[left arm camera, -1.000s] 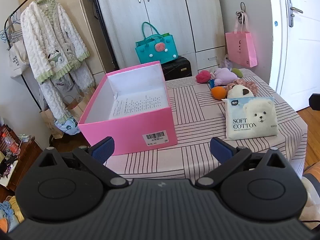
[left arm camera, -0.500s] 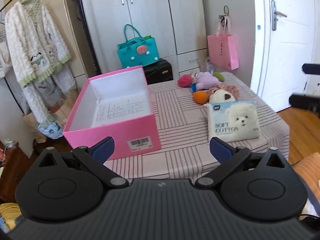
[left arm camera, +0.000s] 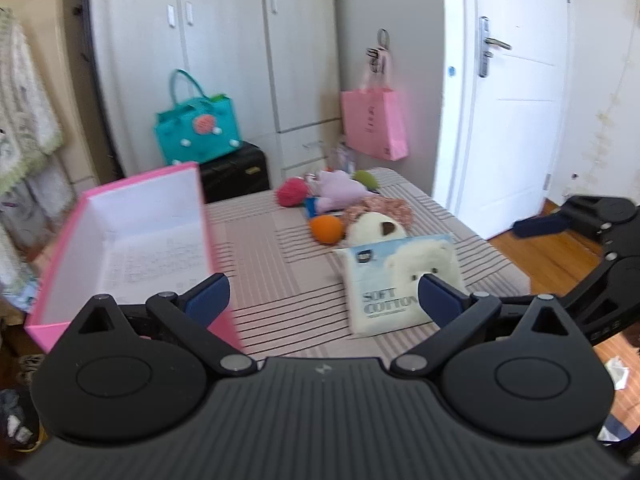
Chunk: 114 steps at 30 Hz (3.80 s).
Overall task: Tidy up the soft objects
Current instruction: 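Move the left gripper to the SOFT COTTON pack and close on it, then lift the SOFT COTTON pack with the left gripper over the pink box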
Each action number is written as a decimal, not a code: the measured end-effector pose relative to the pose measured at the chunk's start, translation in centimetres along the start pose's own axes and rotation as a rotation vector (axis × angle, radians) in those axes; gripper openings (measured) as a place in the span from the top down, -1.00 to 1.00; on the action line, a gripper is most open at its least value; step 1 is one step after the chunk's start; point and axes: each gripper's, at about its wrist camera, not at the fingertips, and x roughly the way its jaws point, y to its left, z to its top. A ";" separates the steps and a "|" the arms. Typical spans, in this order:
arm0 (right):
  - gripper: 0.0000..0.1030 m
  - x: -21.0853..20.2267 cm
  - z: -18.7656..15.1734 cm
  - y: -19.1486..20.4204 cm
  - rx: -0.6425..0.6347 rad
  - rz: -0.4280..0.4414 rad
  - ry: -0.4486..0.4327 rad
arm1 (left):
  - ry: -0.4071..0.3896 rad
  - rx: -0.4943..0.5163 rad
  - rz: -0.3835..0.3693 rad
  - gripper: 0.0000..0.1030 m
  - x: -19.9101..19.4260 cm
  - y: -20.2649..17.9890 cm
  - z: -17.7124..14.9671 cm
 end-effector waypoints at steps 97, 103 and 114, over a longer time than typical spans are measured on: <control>0.21 11.8 18.7 7.0 -0.157 0.443 0.143 | 0.303 -0.229 -0.041 0.51 1.2 15.7 3.9; 0.58 16.5 22.0 6.0 -0.136 0.447 0.151 | 0.241 -0.249 0.040 0.51 3.2 19.0 6.3; 0.61 27.6 24.8 6.7 -0.071 0.417 0.321 | 0.377 -0.315 0.128 0.51 11.8 24.5 7.6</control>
